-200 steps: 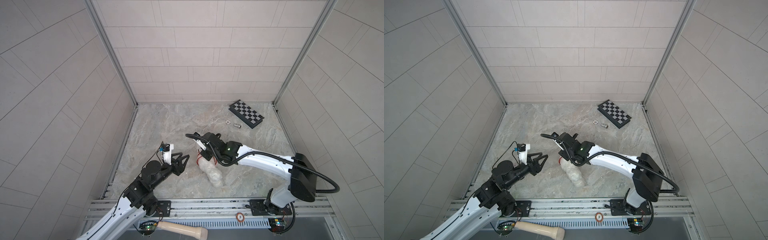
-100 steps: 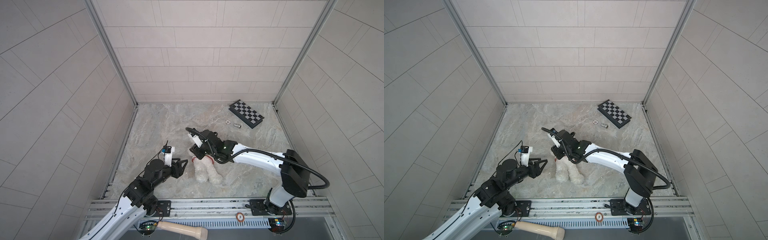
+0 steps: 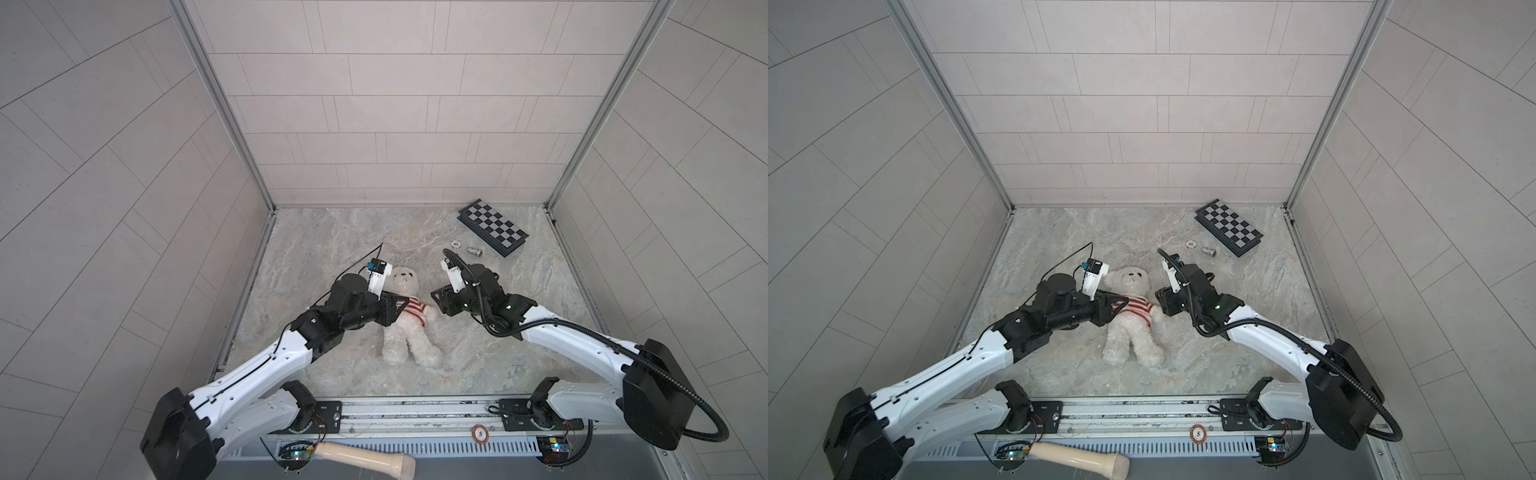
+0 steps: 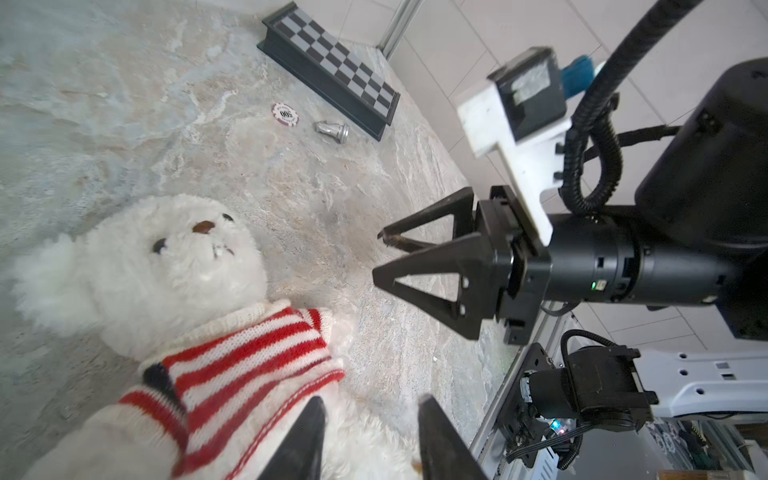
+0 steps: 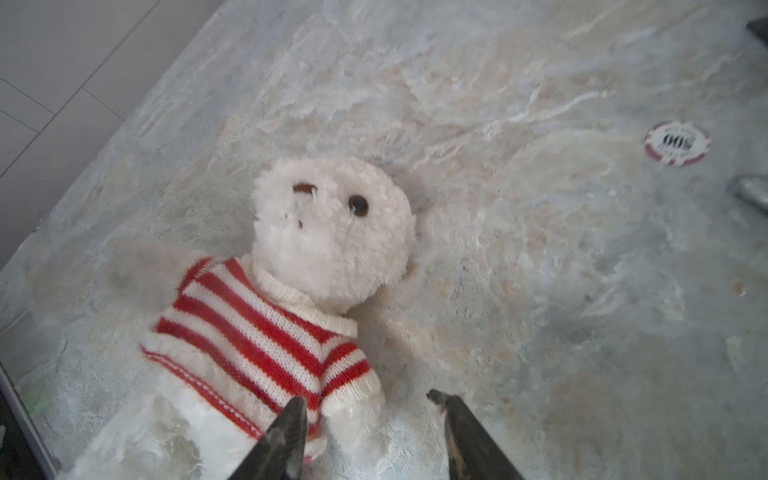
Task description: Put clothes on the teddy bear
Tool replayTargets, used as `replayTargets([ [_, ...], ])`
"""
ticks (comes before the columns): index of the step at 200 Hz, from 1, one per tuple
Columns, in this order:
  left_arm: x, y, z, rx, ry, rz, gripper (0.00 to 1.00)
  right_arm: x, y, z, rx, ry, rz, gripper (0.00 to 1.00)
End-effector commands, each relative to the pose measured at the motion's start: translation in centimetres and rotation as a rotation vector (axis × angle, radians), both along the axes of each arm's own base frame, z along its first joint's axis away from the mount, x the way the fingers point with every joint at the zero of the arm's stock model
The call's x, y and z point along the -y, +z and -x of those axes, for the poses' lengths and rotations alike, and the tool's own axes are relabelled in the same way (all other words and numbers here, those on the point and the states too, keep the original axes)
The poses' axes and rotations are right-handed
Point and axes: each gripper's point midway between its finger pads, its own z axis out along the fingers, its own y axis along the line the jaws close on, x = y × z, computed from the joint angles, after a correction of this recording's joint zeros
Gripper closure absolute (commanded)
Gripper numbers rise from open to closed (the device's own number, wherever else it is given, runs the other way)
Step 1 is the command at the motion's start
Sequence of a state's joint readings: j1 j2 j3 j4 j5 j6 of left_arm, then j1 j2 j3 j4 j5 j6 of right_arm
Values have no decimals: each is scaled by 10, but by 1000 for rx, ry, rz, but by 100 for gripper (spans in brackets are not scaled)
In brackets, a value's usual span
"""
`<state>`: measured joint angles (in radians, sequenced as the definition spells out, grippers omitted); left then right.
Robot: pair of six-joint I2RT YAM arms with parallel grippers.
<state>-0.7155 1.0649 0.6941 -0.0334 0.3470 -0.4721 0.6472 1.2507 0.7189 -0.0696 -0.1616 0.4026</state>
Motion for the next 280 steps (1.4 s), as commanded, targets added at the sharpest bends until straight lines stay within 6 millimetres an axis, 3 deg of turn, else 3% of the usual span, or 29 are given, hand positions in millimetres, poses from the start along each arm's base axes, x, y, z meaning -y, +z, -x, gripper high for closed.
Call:
replayTargets([
  [1, 10, -25, -8, -48, -10, -65, 68, -4, -2, -1, -17, -10, -75, 44],
  [33, 7, -64, -13, -124, 13, -149, 79, -5, -29, 6, -92, 11, -77, 45],
  [58, -5, -85, -8, -155, 41, -198, 82, -21, -36, 14, -121, 102, -123, 45],
  [85, -14, -108, -1, -200, 58, -223, 87, -24, -44, 16, -157, 120, -112, 43],
  [157, -29, -125, -10, -222, 121, -218, 96, -27, -52, 18, -149, 147, -94, 43],
  [204, -34, -128, -9, -223, 133, -224, 96, -37, -59, 16, -170, 166, -91, 61],
  [235, -37, -128, -7, -221, 141, -219, 97, -37, -58, 16, -165, 174, -70, 82],
  [257, -40, -125, -8, -212, 146, -208, 97, -39, -45, 19, -126, 201, -74, 98],
  [280, -41, -107, -8, -153, 131, -160, 93, -52, -20, 28, -35, 274, -72, 100],
])
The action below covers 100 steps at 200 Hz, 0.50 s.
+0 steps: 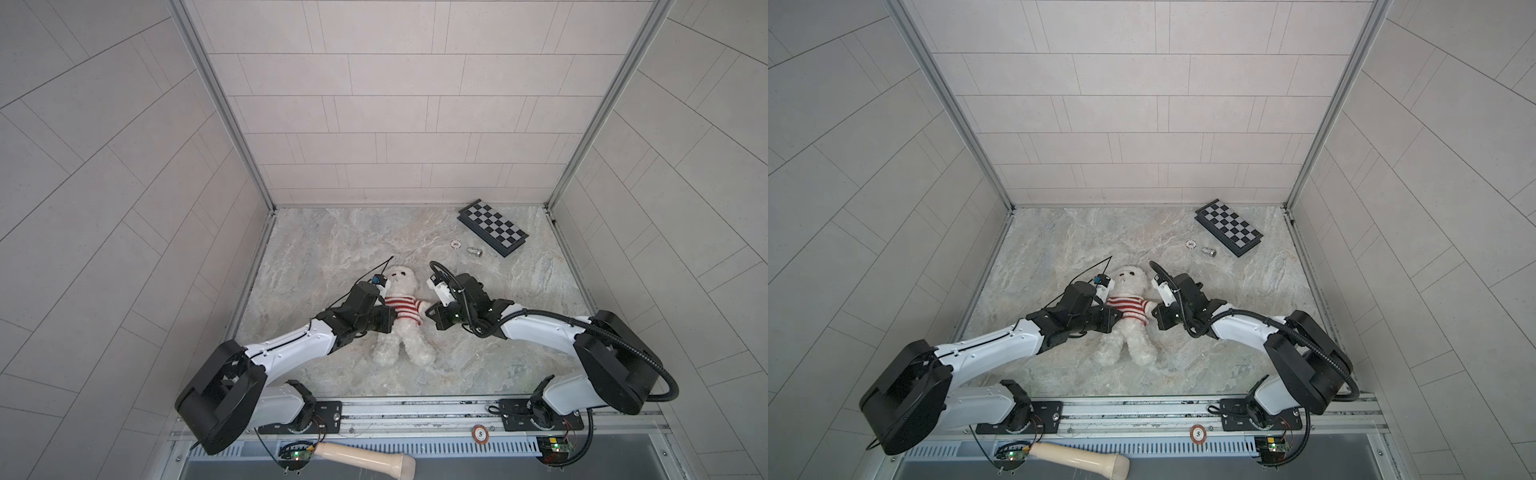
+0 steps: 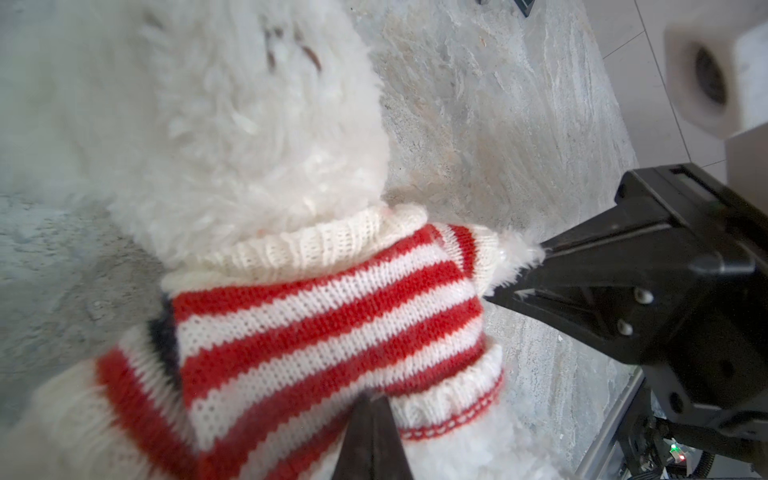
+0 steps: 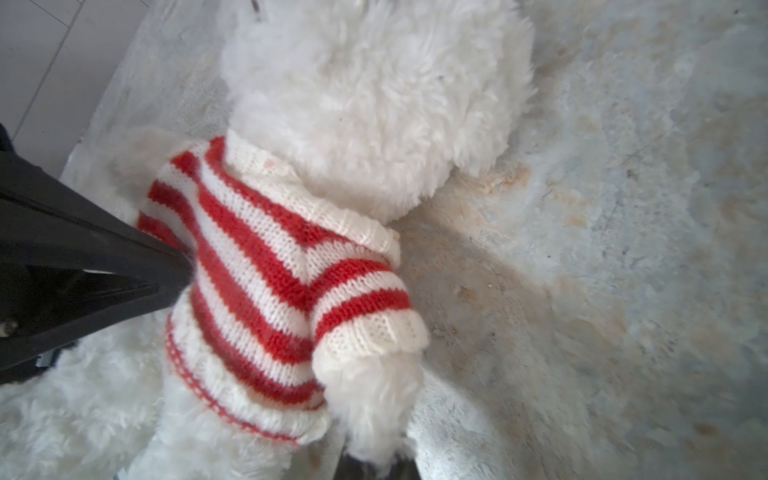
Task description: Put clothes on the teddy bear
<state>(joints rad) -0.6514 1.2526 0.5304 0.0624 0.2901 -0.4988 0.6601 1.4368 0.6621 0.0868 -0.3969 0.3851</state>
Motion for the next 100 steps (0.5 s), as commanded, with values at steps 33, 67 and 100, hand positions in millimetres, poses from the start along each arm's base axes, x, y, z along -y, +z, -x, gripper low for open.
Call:
replayTargets([
  [33, -11, 54, 7, 215, -22, 69, 81, -32, 72, 14, 226, 124, -62, 100],
  [67, -13, 79, 16, 286, -46, 77, 55, -47, 86, 18, 274, 143, -61, 100],
  [100, -15, 73, 14, 259, -23, 61, 42, -60, 89, 23, 287, 177, -62, 100],
])
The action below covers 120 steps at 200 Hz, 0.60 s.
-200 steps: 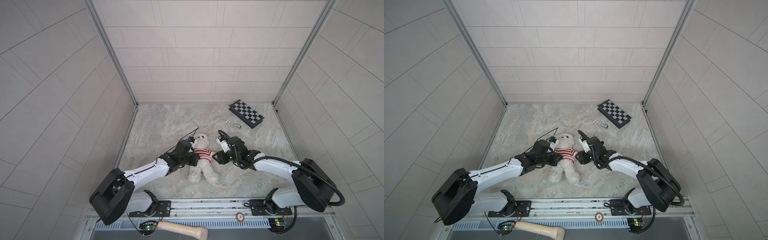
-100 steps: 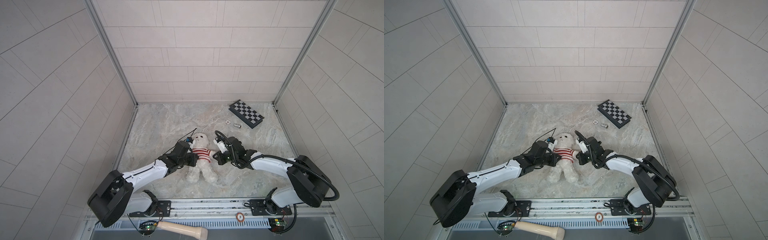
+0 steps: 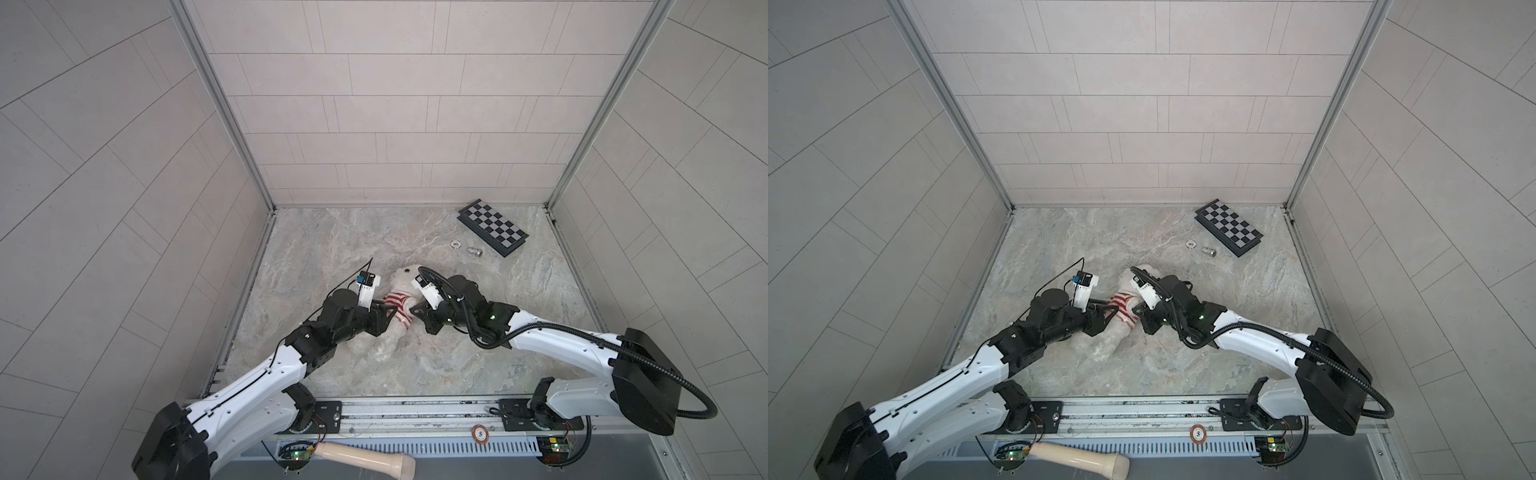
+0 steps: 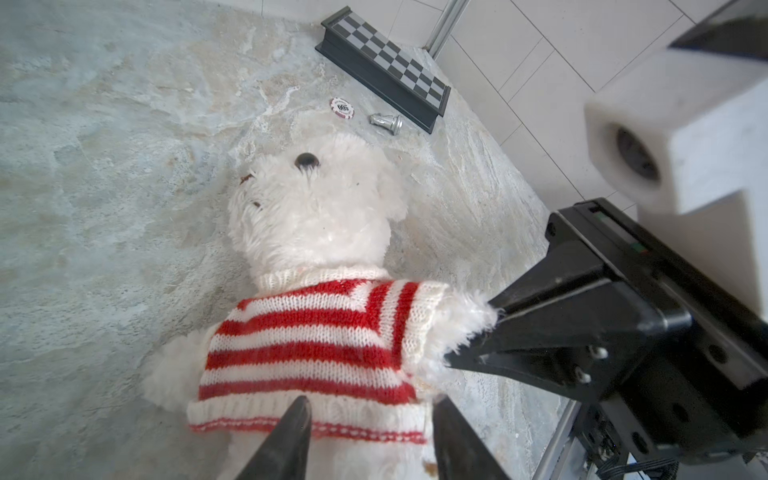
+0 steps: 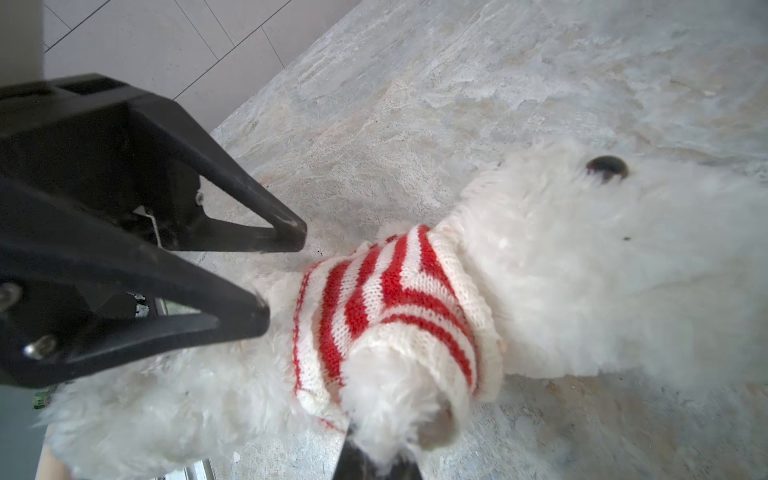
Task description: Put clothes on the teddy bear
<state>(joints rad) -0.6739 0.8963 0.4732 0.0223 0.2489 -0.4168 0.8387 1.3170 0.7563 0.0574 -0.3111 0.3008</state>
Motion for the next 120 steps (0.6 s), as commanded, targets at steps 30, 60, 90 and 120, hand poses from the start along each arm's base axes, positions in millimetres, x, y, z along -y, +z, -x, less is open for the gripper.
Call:
replayTargets([
  [30, -3, -15, -8, -55, 57, -52, 50, -17, 20, 1, 74, 31, -23, 100],
  [60, -2, -26, -7, -83, 66, -32, 72, -17, 27, 4, 83, 31, -48, 100],
  [90, -11, -30, -5, -80, 95, -40, 95, -14, 29, 5, 94, 24, -54, 100],
  [120, -23, -42, -5, -115, 127, -65, 100, -11, 42, 8, 140, 39, -86, 100],
])
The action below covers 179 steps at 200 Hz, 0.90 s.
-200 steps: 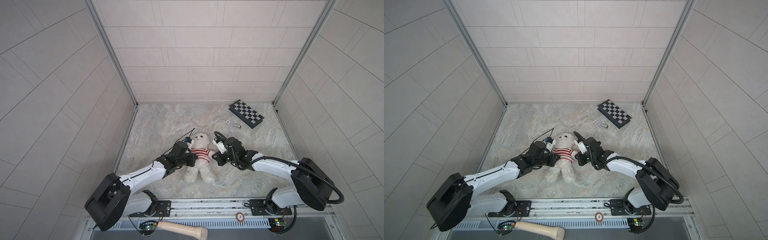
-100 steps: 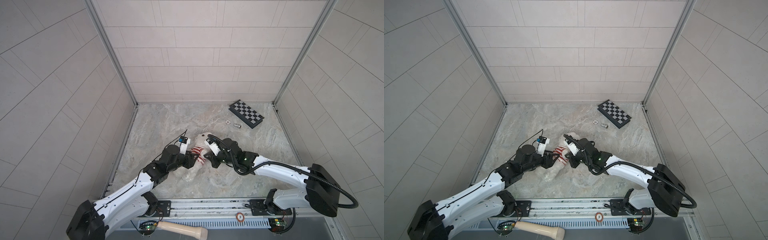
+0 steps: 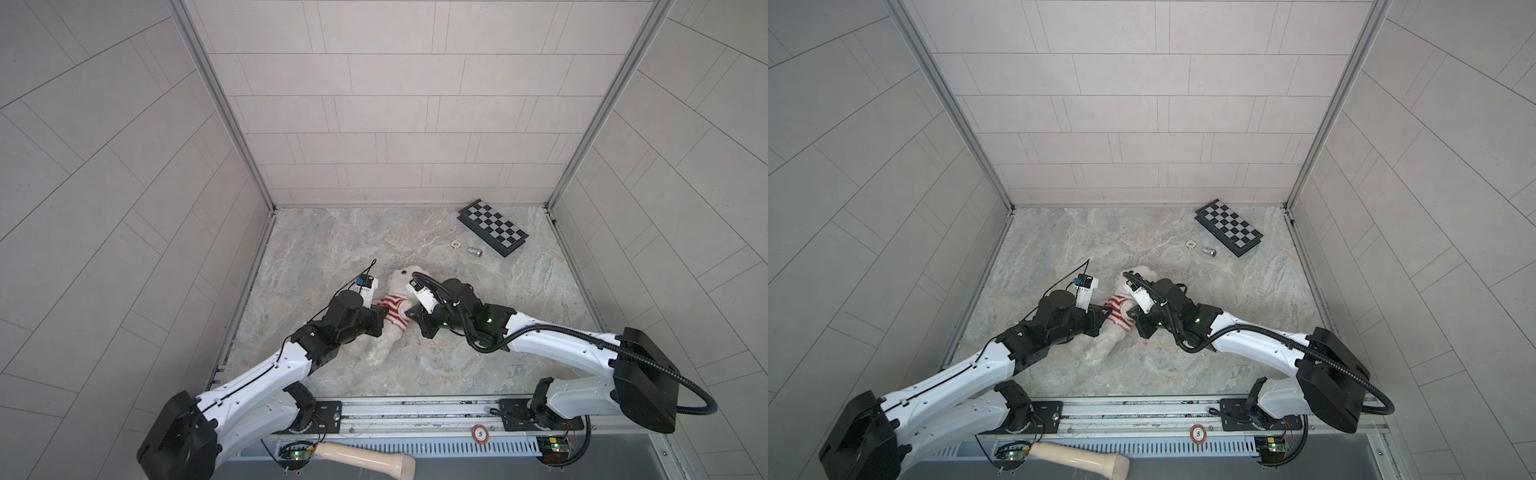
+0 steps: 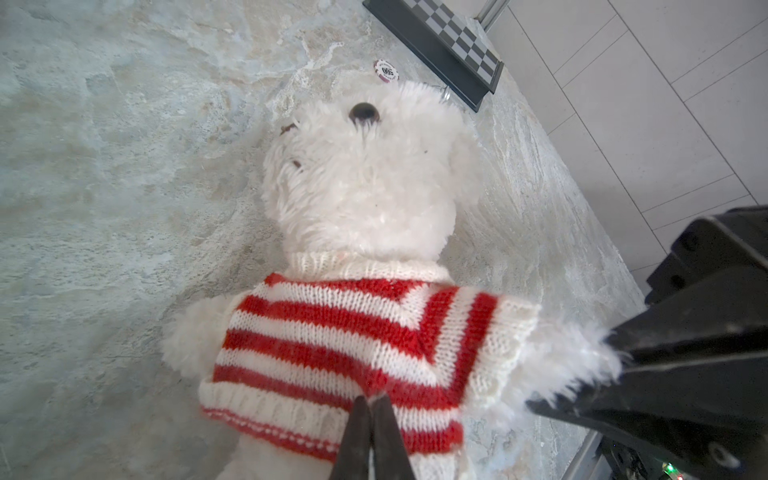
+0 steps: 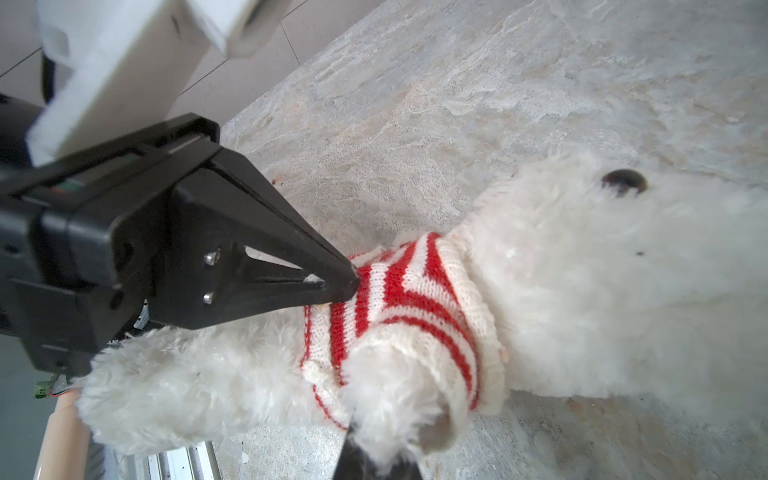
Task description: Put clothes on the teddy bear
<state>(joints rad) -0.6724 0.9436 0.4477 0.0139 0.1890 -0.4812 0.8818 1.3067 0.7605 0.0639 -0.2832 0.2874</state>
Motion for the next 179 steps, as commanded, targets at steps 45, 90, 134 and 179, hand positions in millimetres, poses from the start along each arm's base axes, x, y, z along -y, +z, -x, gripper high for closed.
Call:
replayTargets([
  [45, -23, -27, -5, -57, 84, -20, 100, 2, 45, 5, 156, 41, -102, 100],
  [90, -28, -35, -7, -51, 114, -35, 100, 0, 66, 7, 227, 68, -155, 100],
  [134, -20, -11, -7, 6, 70, 3, 89, 3, 63, -4, 212, 14, -123, 100],
  [179, -24, 14, 0, 85, 53, 24, 65, 9, 64, -22, 207, -76, -98, 100],
])
